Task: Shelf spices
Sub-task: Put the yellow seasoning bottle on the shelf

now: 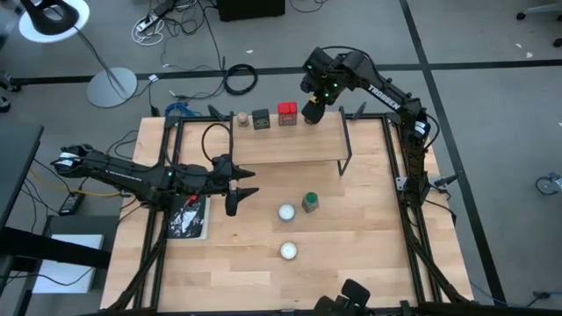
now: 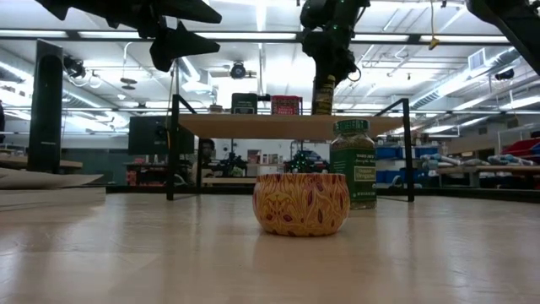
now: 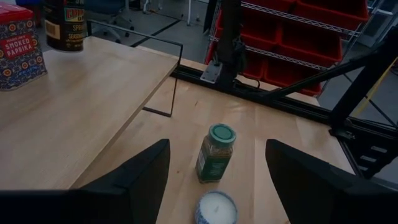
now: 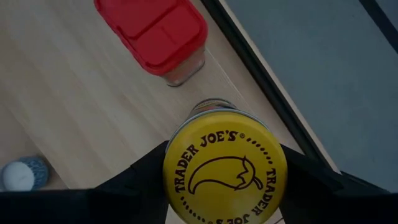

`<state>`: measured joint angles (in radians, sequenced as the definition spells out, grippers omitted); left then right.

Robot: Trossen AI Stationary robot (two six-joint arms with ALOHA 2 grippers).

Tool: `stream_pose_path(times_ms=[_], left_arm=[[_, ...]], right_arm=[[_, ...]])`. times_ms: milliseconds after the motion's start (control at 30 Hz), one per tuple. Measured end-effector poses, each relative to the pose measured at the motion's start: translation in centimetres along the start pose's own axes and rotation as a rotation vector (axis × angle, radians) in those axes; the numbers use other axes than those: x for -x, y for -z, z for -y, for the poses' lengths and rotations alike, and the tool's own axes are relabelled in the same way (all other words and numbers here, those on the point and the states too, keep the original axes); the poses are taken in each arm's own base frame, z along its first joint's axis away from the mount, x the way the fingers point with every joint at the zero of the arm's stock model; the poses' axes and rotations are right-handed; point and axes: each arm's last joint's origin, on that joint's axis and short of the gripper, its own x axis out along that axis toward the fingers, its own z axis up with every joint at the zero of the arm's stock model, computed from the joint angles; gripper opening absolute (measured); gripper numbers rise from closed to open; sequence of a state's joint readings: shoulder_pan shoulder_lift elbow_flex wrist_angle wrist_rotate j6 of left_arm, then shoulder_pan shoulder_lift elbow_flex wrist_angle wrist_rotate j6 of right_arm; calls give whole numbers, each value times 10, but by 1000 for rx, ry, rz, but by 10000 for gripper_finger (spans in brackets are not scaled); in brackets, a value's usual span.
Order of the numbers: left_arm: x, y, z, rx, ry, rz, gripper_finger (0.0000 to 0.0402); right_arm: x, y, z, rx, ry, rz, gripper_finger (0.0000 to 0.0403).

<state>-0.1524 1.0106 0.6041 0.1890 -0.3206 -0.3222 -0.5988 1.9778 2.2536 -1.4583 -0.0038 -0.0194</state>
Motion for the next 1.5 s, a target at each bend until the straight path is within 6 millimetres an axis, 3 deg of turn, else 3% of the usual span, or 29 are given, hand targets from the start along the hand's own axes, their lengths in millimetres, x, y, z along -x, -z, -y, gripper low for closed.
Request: stream_pose_path(times_ms=[200,500,733,1133,1500], left_arm=[[0,0,0,0,0,0,269],[0,0,0,-2,0,0,269],[0,0,0,-3,0,1,269],[0,0,0,-6,0,-1,269],[0,1,0,-9,-2,-6,269]], right_arm=[[0,-1,-9,14,-9,10,224],[0,-2,-8,10,-4,15,224],[-20,-1,-7,8,1,-7,224],[-22,-4,-4,7,5,24,230],[-24,-3,-17,66,4,5,275]])
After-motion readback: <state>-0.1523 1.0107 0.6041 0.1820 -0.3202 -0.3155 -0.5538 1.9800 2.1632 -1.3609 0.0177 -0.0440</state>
